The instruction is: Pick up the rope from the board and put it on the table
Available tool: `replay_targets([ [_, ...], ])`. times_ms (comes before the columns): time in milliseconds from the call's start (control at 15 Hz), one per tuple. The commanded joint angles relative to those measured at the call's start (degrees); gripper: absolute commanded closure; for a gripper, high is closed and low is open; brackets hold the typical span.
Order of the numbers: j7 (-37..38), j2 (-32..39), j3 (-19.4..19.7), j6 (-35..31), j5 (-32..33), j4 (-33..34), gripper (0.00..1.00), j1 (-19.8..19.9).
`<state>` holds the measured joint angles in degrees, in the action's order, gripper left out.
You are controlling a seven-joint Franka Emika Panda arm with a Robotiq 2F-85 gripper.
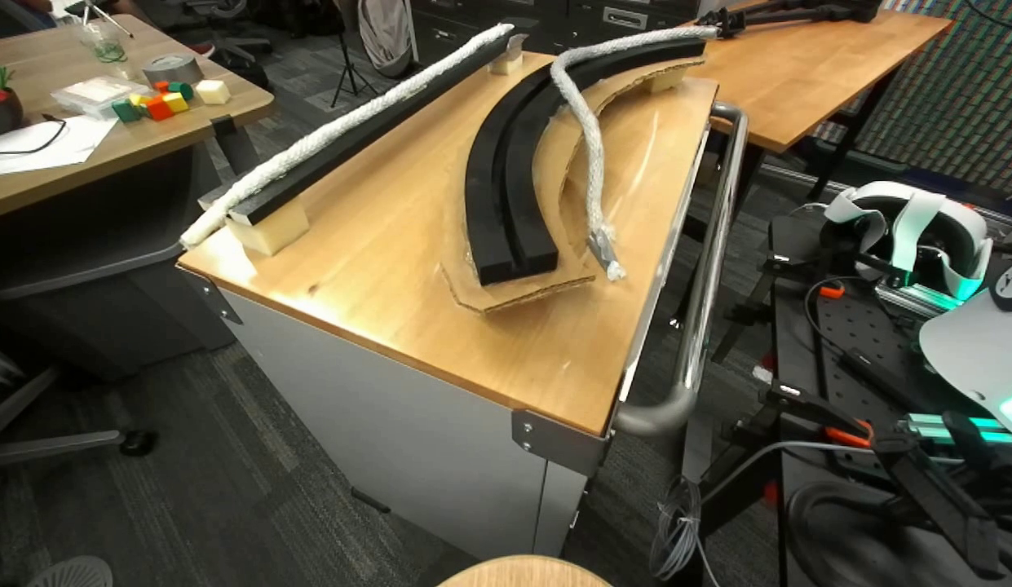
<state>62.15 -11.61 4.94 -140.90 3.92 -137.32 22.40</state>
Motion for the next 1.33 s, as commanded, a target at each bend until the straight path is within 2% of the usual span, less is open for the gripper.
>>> replay_targets([
  [0, 3.1, 5.6, 2.6, -2.0, -1.0, 4.1, 0.29, -1.5],
  [67, 3.6, 6.9, 3.2, -2.4, -1.3, 4.8, 0.35, -1.8],
  [133, 4.0, 7.9, 3.8, -2.7, -1.8, 5.3, 0.37, -2.0],
  [200, 4.3, 8.8, 4.4, -3.0, -2.4, 5.8, 0.49, -2.3],
  [333, 5.0, 10.3, 5.3, -3.5, -2.9, 6.4, 0.5, -2.9],
  [400, 5.3, 10.9, 5.7, -3.5, -3.1, 6.7, 0.55, -3.3],
  [467, 5.7, 11.6, 6.0, -3.7, -3.3, 7.0, 0.51, -3.6],
  [533, 6.0, 12.2, 6.3, -3.8, -3.3, 7.2, 0.52, -3.9],
  [867, 7.8, 14.5, 7.4, -4.6, -3.1, 7.9, 0.62, -5.3],
  [933, 8.2, 14.8, 7.6, -4.8, -2.9, 7.9, 0.66, -5.5],
  [1067, 8.7, 15.3, 7.9, -5.3, -2.7, 8.2, 0.9, -5.8],
  [1133, 8.8, 15.4, 8.1, -5.4, -2.7, 8.2, 0.93, -5.9],
  [1200, 9.0, 15.4, 8.2, -5.7, -2.7, 8.1, 1.0, -6.0],
  [1267, 9.2, 15.4, 8.3, -5.9, -2.7, 8.1, 1.0, -6.1],
])
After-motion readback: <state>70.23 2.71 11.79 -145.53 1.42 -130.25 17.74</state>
